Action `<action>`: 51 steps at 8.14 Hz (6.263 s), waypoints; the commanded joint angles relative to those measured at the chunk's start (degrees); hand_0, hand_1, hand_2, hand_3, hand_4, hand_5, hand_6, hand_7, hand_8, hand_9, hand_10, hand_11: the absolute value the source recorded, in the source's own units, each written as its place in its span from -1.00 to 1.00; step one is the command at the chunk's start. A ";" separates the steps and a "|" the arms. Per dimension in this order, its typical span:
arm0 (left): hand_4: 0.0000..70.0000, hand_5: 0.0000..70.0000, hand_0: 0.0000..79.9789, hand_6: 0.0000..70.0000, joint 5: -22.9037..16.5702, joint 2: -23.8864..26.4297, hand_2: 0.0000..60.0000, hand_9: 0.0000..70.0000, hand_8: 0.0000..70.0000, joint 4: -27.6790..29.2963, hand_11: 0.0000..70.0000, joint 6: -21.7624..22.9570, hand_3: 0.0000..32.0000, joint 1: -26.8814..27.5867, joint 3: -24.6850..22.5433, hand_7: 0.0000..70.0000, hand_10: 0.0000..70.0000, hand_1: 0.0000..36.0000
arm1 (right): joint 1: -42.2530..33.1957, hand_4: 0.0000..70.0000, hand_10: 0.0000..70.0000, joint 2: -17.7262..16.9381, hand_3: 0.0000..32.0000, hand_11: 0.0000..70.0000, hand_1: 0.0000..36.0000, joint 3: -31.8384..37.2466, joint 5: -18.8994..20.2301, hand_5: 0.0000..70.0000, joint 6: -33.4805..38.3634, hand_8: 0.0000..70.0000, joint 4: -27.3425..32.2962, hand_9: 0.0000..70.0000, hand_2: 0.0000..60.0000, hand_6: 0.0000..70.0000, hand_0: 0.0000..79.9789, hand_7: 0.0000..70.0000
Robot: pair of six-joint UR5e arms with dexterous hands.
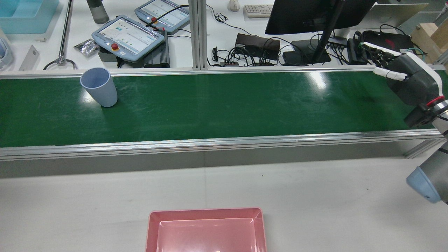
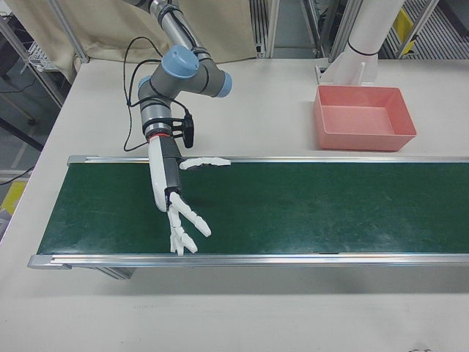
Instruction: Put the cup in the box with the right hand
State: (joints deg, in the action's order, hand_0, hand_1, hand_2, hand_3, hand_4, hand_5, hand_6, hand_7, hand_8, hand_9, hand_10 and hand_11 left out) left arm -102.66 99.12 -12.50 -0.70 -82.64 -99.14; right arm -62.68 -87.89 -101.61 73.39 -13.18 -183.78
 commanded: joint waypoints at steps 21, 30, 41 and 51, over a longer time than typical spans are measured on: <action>-1.00 -1.00 -1.00 -1.00 0.00 0.02 -1.00 -1.00 -1.00 0.02 -1.00 0.00 -1.00 -0.06 0.00 -1.00 -1.00 -1.00 | 1.60 -1.00 -1.00 0.09 -1.00 -1.00 -0.09 -0.60 -0.79 -0.88 -12.29 -0.95 -0.09 -0.84 -0.39 -0.89 0.15 -0.67; -1.00 -1.00 -1.00 -1.00 -0.09 0.02 -1.00 -1.00 -1.00 0.02 -1.00 0.00 -1.00 -0.06 0.00 -1.00 -1.00 -1.00 | 2.83 -0.95 -0.99 0.17 -1.00 -0.95 -0.10 -0.25 -1.32 -0.88 -12.04 -0.79 0.62 -0.51 -0.18 -0.75 0.12 0.03; -1.00 -1.00 -1.00 -1.00 0.00 0.02 -1.00 -1.00 -1.00 0.02 -1.00 0.00 -1.00 -0.06 0.00 -1.00 -1.00 -1.00 | 7.92 -1.00 -1.00 0.96 -1.00 -1.00 -0.06 -1.92 -1.40 -0.89 -12.22 -0.97 0.62 -0.86 -0.22 -0.89 0.14 -0.66; -1.00 -1.00 -1.00 -1.00 0.00 0.02 -1.00 -1.00 -1.00 -0.07 -1.00 0.00 -1.00 0.02 0.00 -1.00 -1.00 -1.00 | 7.67 -0.58 0.53 2.11 -1.00 1.00 1.00 -8.65 -5.36 -0.21 -11.95 1.00 -2.72 1.00 1.00 0.37 0.95 1.00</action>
State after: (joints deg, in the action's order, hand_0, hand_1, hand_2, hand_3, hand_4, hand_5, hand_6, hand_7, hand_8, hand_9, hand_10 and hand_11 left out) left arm -102.66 99.14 -12.55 -0.70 -82.69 -99.14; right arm -54.30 -85.97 -104.93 68.14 -25.31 -186.30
